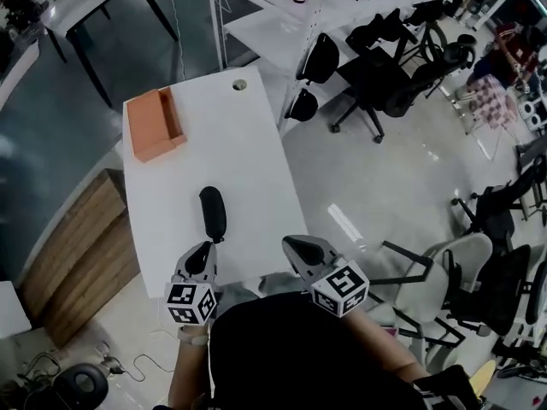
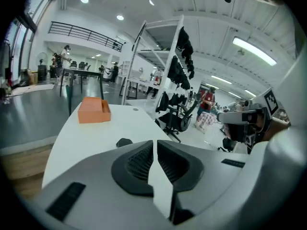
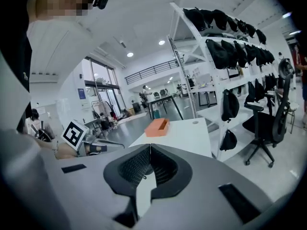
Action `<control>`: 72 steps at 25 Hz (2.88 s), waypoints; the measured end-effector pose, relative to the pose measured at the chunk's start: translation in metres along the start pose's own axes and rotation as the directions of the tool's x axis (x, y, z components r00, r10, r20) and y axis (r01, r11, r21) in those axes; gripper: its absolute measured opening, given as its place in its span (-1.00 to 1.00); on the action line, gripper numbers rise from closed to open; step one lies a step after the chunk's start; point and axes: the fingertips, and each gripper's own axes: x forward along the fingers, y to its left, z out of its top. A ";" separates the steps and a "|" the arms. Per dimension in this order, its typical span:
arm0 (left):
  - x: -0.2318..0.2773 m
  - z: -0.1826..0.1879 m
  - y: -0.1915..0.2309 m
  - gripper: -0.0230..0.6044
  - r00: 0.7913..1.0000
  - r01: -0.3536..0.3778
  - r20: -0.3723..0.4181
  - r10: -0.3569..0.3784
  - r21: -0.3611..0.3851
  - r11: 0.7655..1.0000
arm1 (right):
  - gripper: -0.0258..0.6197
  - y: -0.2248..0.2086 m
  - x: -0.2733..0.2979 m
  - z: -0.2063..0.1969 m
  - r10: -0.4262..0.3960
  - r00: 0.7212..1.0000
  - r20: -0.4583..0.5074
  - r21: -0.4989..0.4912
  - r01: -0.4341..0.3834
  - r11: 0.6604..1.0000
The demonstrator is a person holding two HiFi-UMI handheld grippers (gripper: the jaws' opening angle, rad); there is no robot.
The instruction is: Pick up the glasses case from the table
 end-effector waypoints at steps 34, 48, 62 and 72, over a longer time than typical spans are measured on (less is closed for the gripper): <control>0.174 -0.100 0.093 0.25 0.901 -0.066 -0.428 0.074 0.032 0.997 | -0.84 -0.060 -0.081 -0.038 -0.485 0.873 -0.053 0.177 0.487 0.856; 0.178 -0.096 0.096 0.26 0.910 -0.104 -0.405 0.085 -0.025 0.994 | -0.84 -0.059 -0.089 -0.037 -0.514 0.857 -0.044 0.177 0.513 0.840; 0.158 -0.064 0.080 0.22 0.931 -0.031 -0.362 0.042 0.038 0.999 | -0.84 -0.062 -0.085 -0.021 -0.465 0.885 0.010 0.170 0.457 0.873; 0.108 -0.016 0.059 0.22 0.963 0.025 -0.271 0.002 0.096 0.995 | -0.84 -0.052 -0.043 0.011 -0.339 0.938 0.064 0.115 0.331 0.937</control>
